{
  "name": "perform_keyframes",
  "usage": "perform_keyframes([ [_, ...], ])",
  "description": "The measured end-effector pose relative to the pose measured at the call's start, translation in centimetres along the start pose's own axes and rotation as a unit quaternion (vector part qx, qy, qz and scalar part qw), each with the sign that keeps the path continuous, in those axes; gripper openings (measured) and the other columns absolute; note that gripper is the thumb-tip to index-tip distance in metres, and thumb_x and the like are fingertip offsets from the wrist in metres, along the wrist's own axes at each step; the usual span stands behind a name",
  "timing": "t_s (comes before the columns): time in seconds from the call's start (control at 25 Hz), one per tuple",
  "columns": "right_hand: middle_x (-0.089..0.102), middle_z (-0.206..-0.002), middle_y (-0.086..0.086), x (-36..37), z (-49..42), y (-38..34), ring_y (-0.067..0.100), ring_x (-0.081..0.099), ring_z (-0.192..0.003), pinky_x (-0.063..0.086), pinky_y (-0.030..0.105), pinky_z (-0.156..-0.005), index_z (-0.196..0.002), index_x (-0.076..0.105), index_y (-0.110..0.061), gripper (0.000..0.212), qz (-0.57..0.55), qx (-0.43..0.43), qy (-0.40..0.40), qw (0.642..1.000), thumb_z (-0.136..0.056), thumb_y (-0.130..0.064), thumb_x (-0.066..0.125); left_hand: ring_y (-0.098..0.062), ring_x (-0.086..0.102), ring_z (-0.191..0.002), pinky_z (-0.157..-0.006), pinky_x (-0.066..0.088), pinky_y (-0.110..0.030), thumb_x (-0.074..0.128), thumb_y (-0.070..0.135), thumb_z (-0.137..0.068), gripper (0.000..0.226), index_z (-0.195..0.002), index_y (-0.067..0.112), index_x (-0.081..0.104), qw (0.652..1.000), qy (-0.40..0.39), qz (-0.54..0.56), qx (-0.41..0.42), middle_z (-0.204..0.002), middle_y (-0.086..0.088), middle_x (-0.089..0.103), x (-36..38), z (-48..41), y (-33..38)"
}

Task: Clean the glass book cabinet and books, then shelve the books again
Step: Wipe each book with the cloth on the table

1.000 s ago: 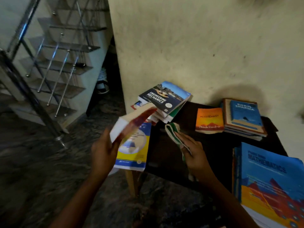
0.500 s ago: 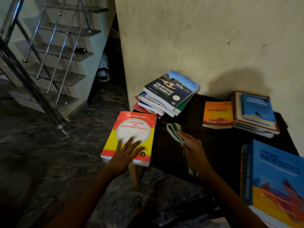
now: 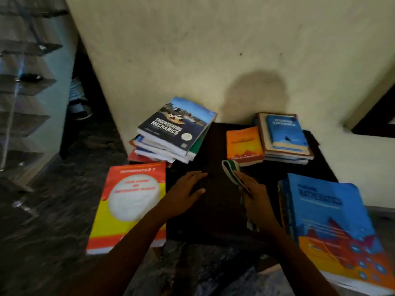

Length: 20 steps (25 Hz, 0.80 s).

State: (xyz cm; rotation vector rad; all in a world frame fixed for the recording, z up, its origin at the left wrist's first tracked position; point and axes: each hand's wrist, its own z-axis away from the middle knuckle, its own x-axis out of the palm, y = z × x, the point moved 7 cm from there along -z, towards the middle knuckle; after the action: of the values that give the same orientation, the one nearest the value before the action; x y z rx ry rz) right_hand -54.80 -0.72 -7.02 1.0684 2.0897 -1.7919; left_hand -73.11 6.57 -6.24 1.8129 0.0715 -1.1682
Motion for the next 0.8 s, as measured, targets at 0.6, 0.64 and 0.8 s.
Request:
perform_keyframes([
  [0.6,0.056,-0.127,0.003,-8.1,0.9,5.9,0.026,0.05,-0.115,0.028,0.022,-0.099,-0.122,0.048,-0.03,0.043,0.081,0.144,0.17,0.972,-0.083,-0.015,0.044,-0.037,0.054,-0.115,-0.092,0.048,-0.047,0.073,0.007,-0.075,0.06,-0.128,-0.003,0.048,0.835,0.009,0.378,-0.4,-0.129,-0.021,0.053,14.7,-24.3,-7.3],
  [0.64,0.055,-0.127,0.001,-8.0,0.7,5.7,0.025,0.049,-0.116,0.03,0.026,-0.1,-0.123,0.048,-0.031,0.043,0.076,0.143,0.169,0.972,-0.083,-0.016,0.043,-0.035,0.055,-0.113,-0.089,0.048,-0.045,0.065,0.0,-0.082,0.05,-0.128,-0.003,0.047,0.826,0.018,0.406,-0.39,-0.128,-0.019,0.054,13.8,-23.6,-5.9],
  [0.8,0.054,-0.127,-0.001,-7.8,-0.7,4.5,0.024,0.049,-0.117,0.031,0.025,-0.098,-0.123,0.047,-0.031,0.043,0.059,0.123,0.158,0.978,-0.083,-0.018,0.042,-0.03,0.054,-0.102,-0.067,0.05,-0.037,0.049,0.005,-0.095,0.043,-0.136,0.007,0.037,0.826,0.055,0.461,-0.319,-0.123,-0.013,0.052,9.3,-18.7,-2.2],
])
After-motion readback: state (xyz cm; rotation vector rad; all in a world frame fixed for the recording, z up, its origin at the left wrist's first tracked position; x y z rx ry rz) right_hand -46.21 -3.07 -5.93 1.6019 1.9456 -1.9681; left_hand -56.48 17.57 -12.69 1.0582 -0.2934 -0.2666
